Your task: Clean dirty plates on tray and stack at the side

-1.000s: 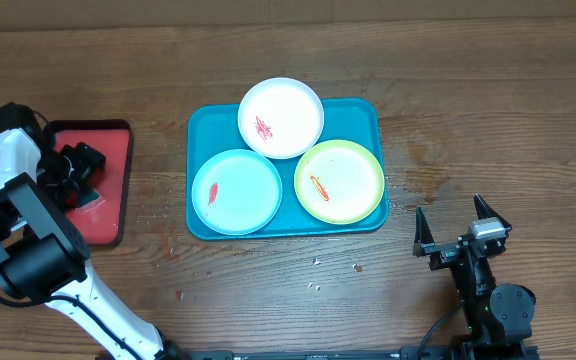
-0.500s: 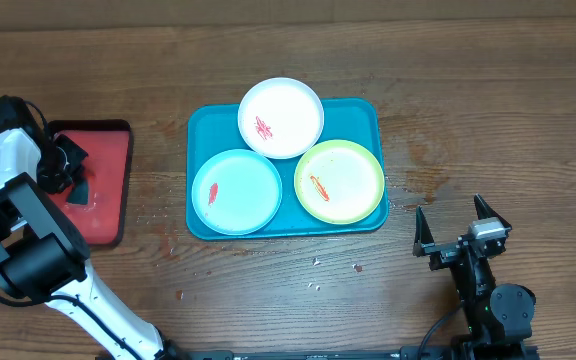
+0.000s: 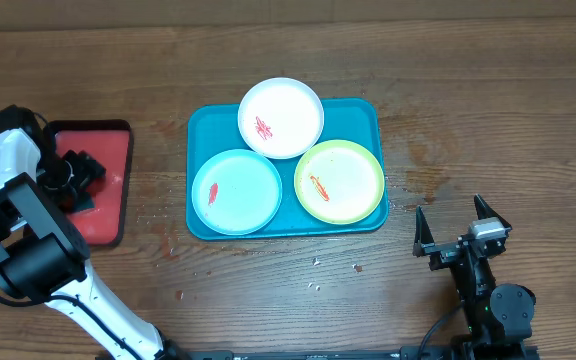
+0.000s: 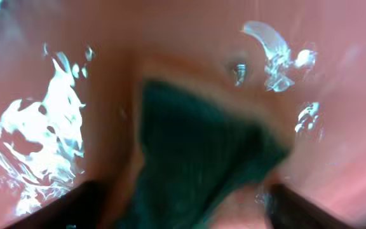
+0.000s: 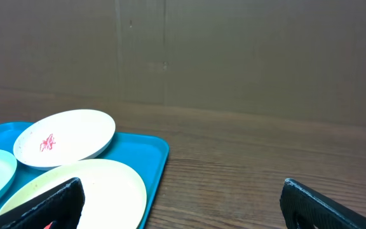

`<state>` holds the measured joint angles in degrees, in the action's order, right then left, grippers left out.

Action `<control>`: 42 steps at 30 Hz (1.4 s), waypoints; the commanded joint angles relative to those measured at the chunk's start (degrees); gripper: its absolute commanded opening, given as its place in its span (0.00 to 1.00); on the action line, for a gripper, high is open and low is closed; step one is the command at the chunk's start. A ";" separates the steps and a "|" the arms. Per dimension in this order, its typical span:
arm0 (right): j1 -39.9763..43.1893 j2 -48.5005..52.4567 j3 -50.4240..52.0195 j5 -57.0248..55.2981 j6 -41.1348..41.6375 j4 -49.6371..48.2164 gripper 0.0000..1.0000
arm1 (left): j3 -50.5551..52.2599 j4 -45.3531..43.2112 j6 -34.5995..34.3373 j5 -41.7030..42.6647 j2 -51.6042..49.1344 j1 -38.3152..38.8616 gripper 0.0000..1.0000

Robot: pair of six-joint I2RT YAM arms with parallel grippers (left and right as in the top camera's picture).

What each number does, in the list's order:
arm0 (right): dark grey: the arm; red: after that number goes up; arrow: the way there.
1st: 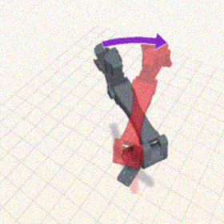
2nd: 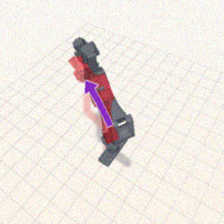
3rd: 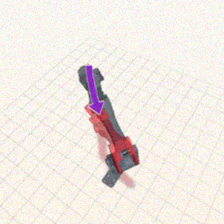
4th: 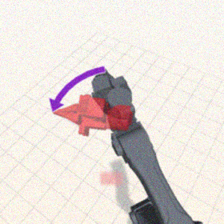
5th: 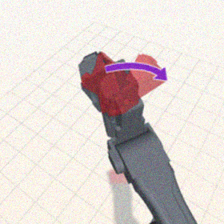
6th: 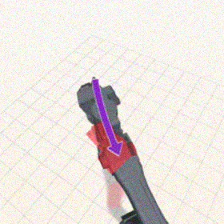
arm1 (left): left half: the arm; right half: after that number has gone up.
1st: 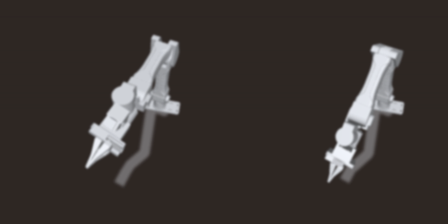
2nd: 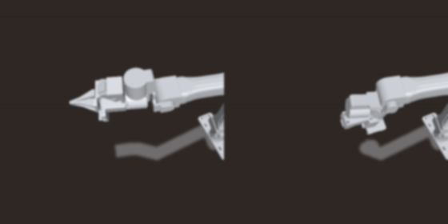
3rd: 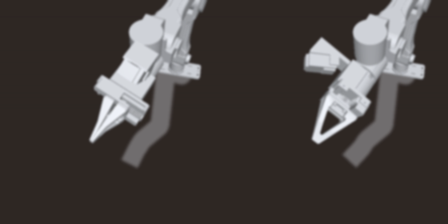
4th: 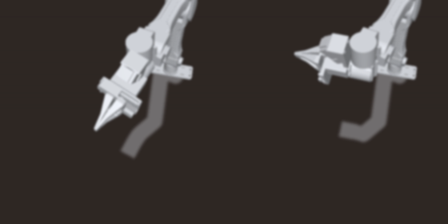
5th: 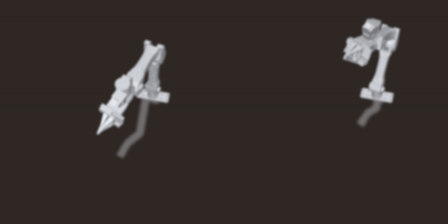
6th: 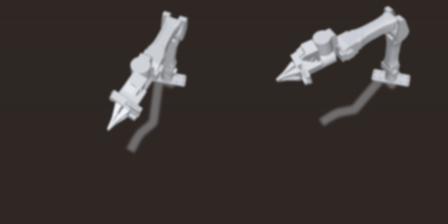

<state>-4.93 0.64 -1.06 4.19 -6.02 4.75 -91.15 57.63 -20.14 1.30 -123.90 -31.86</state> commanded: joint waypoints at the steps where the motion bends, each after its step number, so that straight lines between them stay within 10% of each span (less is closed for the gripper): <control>1: -0.31 -0.48 0.61 -0.28 0.20 -0.26 1.00 | 0.17 3.37 0.44 -0.20 -1.16 0.37 0.63; 5: -0.31 -0.48 0.61 -0.28 0.20 -0.26 1.00 | 0.17 6.54 0.42 -0.20 -1.16 0.37 0.17; 8: -0.31 -0.48 0.61 -0.28 0.20 -0.26 1.00 | 0.17 6.54 0.07 -0.20 -1.16 0.37 0.04; 9: -0.31 -0.48 0.61 -0.28 0.20 -0.26 1.00 | 0.17 6.38 -0.26 -0.20 -1.16 0.37 0.09; 10: -0.31 -0.48 0.61 -0.28 0.20 -0.26 1.00 | 0.17 6.21 -0.68 -0.17 -1.16 0.37 0.34; 11: -0.31 -0.48 0.61 -0.28 0.20 -0.26 1.00 | 0.17 6.21 -0.90 -0.15 -1.16 0.37 0.86; 12: -0.31 -0.48 0.61 -0.28 0.20 -0.26 1.00 | 0.17 6.21 -0.87 -0.13 -1.16 0.37 1.00; 16: -0.31 -0.48 0.61 -0.28 0.20 -0.26 1.00 | 0.17 6.69 -0.85 -0.11 -1.16 0.37 0.99; 19: -0.31 -0.48 0.61 -0.28 0.20 -0.26 1.00 | 0.17 6.88 -0.85 0.07 -1.16 0.37 0.57; 21: -0.31 -0.48 0.61 -0.28 0.20 -0.26 1.00 | 0.17 6.84 -0.87 0.07 -1.16 0.37 0.07; 22: -0.31 -0.48 0.61 -0.28 0.20 -0.26 1.00 | 0.17 6.75 -0.87 0.07 -1.16 0.37 0.04; 27: -0.31 -0.48 0.61 -0.28 0.20 -0.26 1.00 | 0.17 3.85 -0.83 -0.07 -1.16 0.37 0.16; 28: -0.31 -0.48 0.61 -0.28 0.20 -0.26 1.00 | 0.17 3.17 -0.83 -0.24 -1.16 0.37 0.40; 29: -0.31 -0.48 0.61 -0.28 0.20 -0.26 1.00 | 0.17 2.29 -0.83 -0.22 -1.16 0.37 0.89; 30: -0.31 -0.48 0.61 -0.28 0.20 -0.26 1.00 | 0.17 1.18 -0.83 -0.22 -1.16 0.37 1.00; 38: -0.31 -0.48 0.61 -0.28 0.20 -0.26 1.00 | 0.17 -7.85 -0.83 -0.24 -1.16 0.28 1.00; 42: -0.31 -0.48 0.61 -0.28 0.20 -0.26 1.00 | 0.17 -10.12 -0.83 -0.24 -1.16 0.31 0.43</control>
<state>-4.93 0.64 -1.06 4.16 -6.04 4.71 -91.11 48.14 -21.08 1.23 -123.90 -31.86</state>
